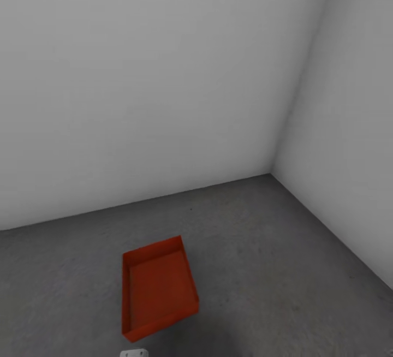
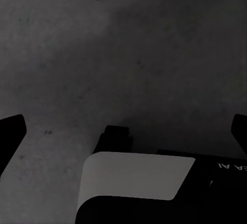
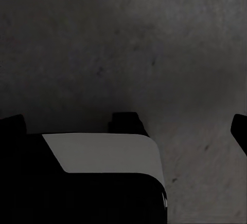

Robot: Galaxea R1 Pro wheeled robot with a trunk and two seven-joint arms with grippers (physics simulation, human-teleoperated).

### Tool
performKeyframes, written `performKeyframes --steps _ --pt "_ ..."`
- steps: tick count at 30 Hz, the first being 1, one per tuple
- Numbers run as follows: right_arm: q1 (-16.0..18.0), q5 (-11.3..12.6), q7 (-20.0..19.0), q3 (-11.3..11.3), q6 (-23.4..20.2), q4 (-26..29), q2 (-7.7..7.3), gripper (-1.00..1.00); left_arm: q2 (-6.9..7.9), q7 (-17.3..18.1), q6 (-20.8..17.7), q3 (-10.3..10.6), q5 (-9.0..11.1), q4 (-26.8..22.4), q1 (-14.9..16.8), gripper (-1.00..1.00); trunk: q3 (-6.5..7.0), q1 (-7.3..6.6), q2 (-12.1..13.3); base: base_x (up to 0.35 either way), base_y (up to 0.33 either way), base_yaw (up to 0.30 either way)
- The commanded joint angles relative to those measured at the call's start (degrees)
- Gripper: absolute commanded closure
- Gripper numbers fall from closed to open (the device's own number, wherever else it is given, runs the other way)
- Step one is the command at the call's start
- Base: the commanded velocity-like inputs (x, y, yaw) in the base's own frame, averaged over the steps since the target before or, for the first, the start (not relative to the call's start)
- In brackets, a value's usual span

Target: Move the two storage containers from the living room to the garage. In the garage, place one container on the floor and stack the other container on top of it (either order is fine).

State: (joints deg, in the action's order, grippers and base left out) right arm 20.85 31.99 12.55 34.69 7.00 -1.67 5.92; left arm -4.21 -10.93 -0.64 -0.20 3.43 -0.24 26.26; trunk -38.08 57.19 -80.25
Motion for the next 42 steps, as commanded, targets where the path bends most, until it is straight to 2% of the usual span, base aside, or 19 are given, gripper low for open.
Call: performKeyframes --steps 1,30,42 --pt "0.06 0.53 0.02 0.47 0.29 -0.18 0.07 -1.00 -0.01 -0.14 -0.07 0.02 0.35 -0.03 0.02 -1.00 -0.04 0.00 -0.02 0.000 0.000 -0.216" --pt "0.06 0.53 0.02 0.47 0.21 -0.18 0.14 -1.00 -0.01 -0.14 -0.07 0.02 0.35 -0.03 0.02 -1.00 -0.04 0.00 -0.02 0.000 0.000 -0.238" --pt "0.06 0.53 0.02 0.47 0.21 -0.18 -0.11 -1.00 -0.01 -0.14 -0.07 0.02 0.35 -0.03 0.02 -1.00 -0.04 0.00 -0.02 0.000 0.000 -0.109"
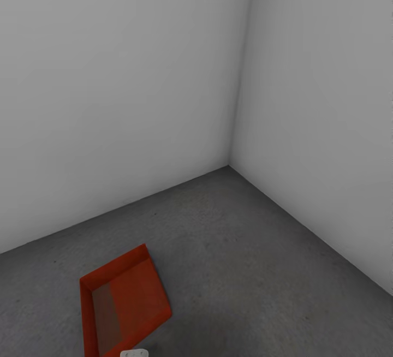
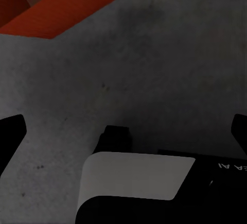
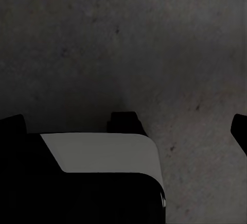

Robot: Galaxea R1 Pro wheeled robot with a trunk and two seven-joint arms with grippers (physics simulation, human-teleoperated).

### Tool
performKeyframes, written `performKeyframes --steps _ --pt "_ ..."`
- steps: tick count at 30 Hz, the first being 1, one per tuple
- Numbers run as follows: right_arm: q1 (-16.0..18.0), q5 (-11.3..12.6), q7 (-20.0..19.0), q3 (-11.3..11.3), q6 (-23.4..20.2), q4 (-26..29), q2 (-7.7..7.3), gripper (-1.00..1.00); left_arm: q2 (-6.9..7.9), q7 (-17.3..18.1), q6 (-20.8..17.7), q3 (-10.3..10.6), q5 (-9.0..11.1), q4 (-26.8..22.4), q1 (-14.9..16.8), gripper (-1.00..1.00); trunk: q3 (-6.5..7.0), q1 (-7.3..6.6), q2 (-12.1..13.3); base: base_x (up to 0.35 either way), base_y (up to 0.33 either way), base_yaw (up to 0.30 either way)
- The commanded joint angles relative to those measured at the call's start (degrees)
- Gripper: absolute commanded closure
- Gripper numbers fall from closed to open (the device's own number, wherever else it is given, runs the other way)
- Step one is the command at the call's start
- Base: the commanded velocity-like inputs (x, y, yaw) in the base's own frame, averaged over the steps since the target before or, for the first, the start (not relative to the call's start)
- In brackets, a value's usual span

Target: Move the two storage containers from the living room to the garage. In the garage, place one container on the floor and stack the other container on top of it (either order is fine).

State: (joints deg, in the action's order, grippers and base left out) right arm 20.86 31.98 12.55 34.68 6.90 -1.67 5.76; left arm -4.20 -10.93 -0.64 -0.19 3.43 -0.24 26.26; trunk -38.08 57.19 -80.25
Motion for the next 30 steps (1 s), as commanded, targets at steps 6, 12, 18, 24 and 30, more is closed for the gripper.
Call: performKeyframes --steps 6,12,18,24,30 --pt "0.06 0.54 0.02 0.48 0.32 -0.18 0.12 -1.00 -0.01 -0.15 -0.07 0.02 0.35 -0.03 0.02 -1.00 -0.04 0.00 -0.02 0.000 0.000 -0.014" --pt "0.06 0.54 0.02 0.48 0.31 -0.18 0.01 -1.00 -0.01 -0.15 -0.07 0.02 0.35 -0.03 0.02 -1.00 -0.04 0.00 -0.02 0.000 0.000 -0.001" --pt "0.06 0.54 0.02 0.48 0.31 -0.18 -0.19 -1.00 -0.01 -0.15 -0.07 0.02 0.35 -0.03 0.02 -1.00 -0.04 0.00 -0.02 0.000 0.000 0.000" --pt "0.06 0.54 0.02 0.48 0.31 -0.18 -0.25 -1.00 -0.01 -0.15 -0.07 0.02 0.35 -0.03 0.02 -1.00 -0.04 0.00 -0.02 0.000 0.000 0.000" --pt "0.06 0.54 0.02 0.48 0.31 -0.18 -0.23 -1.00 -0.01 -0.15 -0.07 0.02 0.35 -0.03 0.02 -1.00 -0.04 0.00 -0.02 0.000 0.000 0.000"
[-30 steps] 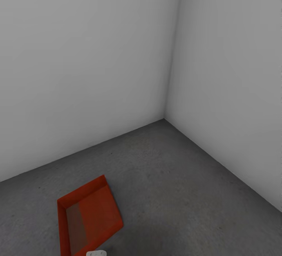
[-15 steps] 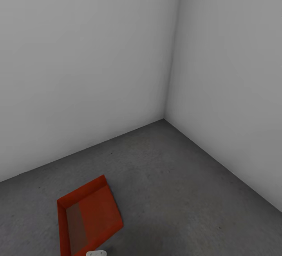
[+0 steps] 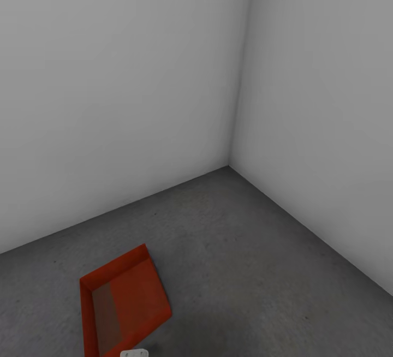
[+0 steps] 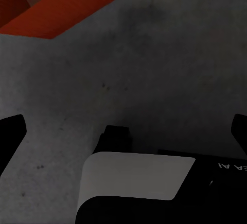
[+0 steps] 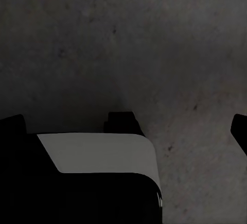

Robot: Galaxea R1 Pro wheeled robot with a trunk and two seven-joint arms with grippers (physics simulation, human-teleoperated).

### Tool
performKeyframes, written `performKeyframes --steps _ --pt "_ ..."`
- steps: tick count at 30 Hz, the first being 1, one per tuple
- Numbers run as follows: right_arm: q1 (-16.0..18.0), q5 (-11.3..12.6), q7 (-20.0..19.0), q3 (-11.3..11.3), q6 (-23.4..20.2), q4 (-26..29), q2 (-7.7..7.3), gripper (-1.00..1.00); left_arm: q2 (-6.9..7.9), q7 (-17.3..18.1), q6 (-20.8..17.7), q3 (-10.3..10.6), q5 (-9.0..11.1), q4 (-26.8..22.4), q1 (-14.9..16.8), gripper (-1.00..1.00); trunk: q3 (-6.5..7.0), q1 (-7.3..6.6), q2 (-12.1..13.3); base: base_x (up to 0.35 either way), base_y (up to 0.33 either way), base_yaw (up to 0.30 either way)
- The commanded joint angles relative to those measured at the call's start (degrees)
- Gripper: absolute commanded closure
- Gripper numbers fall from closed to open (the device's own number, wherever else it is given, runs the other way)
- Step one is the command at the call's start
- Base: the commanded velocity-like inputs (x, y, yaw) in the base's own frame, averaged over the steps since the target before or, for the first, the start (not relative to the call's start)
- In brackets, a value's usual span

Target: Move the two storage containers from the living room to the garage. In the garage, place one container on the floor and stack the other container on top of it (either order is fine).

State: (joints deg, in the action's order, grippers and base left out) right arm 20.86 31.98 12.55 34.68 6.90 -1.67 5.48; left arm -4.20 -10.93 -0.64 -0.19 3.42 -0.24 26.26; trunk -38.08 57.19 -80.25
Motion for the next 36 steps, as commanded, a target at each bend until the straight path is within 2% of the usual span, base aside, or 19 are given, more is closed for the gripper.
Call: performKeyframes --steps 1,36 --pt "0.06 0.54 0.02 0.48 0.31 -0.18 0.05 -1.00 -0.01 -0.15 -0.07 0.02 0.35 -0.03 0.02 -1.00 -0.04 0.00 -0.02 0.000 0.000 0.000" --pt "0.06 0.54 -0.07 0.48 0.23 -0.18 0.17 -1.00 -0.01 -0.15 -0.07 0.02 0.35 -0.03 0.02 -1.00 -0.04 0.00 -0.02 0.000 0.000 0.000"
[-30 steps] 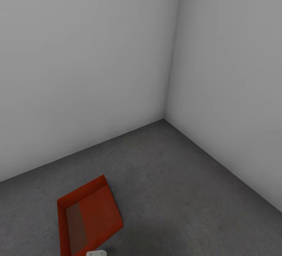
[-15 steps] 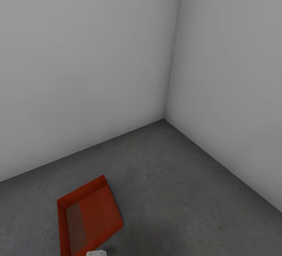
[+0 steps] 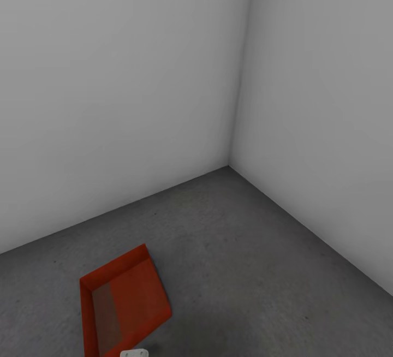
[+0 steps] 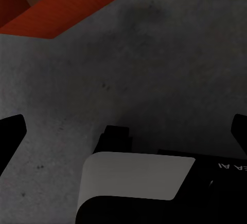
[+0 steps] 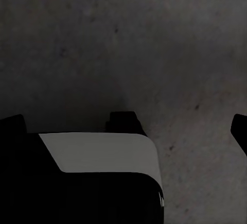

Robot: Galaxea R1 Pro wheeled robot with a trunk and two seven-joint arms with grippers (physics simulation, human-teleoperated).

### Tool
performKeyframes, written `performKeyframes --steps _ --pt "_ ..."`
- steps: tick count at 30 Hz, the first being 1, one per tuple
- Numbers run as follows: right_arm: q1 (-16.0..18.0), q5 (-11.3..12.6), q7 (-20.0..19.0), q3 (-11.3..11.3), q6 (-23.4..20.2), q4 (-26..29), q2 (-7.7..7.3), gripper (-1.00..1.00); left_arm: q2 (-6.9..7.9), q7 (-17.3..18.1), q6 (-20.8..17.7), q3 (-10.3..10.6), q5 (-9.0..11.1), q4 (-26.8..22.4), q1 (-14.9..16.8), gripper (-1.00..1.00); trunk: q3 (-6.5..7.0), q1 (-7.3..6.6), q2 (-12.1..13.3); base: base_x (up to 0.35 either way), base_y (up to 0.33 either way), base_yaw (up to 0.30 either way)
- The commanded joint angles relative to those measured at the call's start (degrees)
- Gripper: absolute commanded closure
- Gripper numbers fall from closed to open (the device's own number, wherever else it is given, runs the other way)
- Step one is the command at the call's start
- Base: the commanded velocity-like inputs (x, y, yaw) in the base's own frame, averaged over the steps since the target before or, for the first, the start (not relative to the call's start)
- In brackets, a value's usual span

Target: Move the two storage containers from the living room to the garage. In the garage, place one container on the floor and stack the other container on top of it (either order is fine).

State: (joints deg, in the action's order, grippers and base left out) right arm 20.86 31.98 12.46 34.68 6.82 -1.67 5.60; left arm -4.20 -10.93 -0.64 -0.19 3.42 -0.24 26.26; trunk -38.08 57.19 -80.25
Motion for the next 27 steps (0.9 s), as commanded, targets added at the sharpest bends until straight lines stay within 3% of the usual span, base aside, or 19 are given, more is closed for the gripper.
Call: performKeyframes --steps 1,22,27 --pt "0.06 0.54 0.02 0.48 0.31 -0.18 0.01 -1.00 -0.02 -0.15 -0.07 0.02 0.35 -0.03 0.02 -1.00 -0.04 0.00 -0.02 0.000 0.000 0.000" --pt "0.06 0.54 0.06 0.48 0.31 -0.18 0.12 -1.00 -0.02 -0.15 -0.07 0.02 0.35 -0.03 0.02 -1.00 -0.04 0.00 -0.02 0.000 0.000 0.000" --pt "0.06 0.54 0.03 0.48 0.30 -0.18 0.37 -1.00 -0.02 -0.15 -0.07 0.02 0.35 -0.03 0.02 -1.00 0.08 0.00 -0.02 0.000 0.000 -0.121"
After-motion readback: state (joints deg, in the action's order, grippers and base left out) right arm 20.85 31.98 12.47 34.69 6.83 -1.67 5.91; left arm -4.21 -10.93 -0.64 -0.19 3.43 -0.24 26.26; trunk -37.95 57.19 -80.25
